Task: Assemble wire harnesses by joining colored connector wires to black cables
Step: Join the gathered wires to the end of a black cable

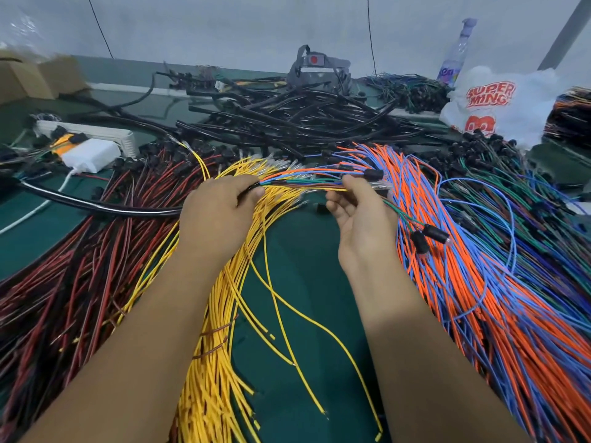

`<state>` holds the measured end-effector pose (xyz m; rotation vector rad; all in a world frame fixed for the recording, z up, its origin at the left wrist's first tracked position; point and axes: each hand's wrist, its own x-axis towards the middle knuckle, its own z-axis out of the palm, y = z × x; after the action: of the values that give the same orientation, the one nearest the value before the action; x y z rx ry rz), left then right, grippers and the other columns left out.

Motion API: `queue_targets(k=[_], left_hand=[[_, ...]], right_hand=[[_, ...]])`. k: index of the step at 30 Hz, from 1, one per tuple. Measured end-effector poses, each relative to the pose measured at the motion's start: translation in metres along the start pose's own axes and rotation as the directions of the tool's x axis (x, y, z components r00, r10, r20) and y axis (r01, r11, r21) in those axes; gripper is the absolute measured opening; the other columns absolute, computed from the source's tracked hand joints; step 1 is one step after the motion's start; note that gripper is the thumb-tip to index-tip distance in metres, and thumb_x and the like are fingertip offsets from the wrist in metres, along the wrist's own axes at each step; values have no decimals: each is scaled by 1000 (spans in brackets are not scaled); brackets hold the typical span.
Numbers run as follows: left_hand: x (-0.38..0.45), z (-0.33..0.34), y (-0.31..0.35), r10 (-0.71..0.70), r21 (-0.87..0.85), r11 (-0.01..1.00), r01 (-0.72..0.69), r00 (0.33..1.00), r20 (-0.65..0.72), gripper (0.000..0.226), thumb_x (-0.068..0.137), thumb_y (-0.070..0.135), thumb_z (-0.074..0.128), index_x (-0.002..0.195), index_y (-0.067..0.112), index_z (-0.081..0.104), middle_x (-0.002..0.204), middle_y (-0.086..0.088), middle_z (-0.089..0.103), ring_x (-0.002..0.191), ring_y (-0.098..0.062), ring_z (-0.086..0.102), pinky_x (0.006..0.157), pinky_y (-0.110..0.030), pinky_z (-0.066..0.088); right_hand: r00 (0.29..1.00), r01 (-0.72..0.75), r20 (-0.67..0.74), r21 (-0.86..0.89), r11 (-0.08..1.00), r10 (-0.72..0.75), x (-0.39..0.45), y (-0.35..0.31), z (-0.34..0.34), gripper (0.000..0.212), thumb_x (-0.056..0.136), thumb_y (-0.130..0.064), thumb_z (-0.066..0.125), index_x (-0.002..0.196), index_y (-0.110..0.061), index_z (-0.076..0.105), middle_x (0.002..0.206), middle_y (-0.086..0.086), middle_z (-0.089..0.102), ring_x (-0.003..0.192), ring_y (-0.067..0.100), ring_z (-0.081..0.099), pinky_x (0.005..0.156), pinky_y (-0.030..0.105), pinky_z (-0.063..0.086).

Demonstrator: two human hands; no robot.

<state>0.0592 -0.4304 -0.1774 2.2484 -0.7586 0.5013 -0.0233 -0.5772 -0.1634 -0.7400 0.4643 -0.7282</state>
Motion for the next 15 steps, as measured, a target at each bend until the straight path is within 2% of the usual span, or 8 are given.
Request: queue_targets(k=[3, 8, 10, 13, 15], left_hand=[[1, 0, -1, -32, 54, 998, 33, 999, -19, 25, 99, 36, 47, 107, 22, 67, 91, -2, 67, 88, -32, 57, 74, -45, 48], [1, -1, -1, -55, 14, 998, 55, 998, -17, 27, 99, 36, 47, 102, 17, 66, 87, -5, 66, 84, -33, 58, 73, -48, 49], [1, 0, -1, -44, -18, 999, 44, 999, -5, 26, 99, 35, 48, 102, 17, 66, 87, -5, 67, 83, -32, 57, 73, -47, 50], [1, 0, -1, -28, -42, 999, 28, 999, 16, 24, 98, 36, 48, 105, 23, 67, 84, 0, 65, 81, -28, 57, 71, -44, 49], [1, 1, -2, -22, -56, 998, 23, 1000, 19, 24, 98, 37, 48, 106, 24, 66, 84, 2, 64, 80, -27, 57, 71, -44, 48]], right_hand=[[999, 43, -21, -1, 999, -43, 1, 1, -1, 14, 84, 4, 66, 93, -3, 59, 70, 7, 60, 48, 11, 59, 48, 18, 48], [992, -1, 121, 157, 988, -18, 6, 1, -2, 21, 89, 9, 55, 107, -2, 53, 77, 9, 58, 61, 12, 62, 61, 18, 53], [987, -52, 157, 233, 971, 15, 6, -1, -2, 18, 90, 10, 52, 100, -4, 56, 77, 7, 61, 66, 13, 62, 64, 17, 54], [976, -130, 209, 356, 925, 57, 4, -4, -3, 24, 91, 9, 50, 77, -6, 64, 71, 7, 68, 65, 15, 67, 66, 19, 57], [967, -161, 245, 386, 908, 67, 1, -6, -4, 22, 92, 5, 49, 79, -2, 65, 71, 9, 70, 66, 18, 70, 68, 22, 58]])
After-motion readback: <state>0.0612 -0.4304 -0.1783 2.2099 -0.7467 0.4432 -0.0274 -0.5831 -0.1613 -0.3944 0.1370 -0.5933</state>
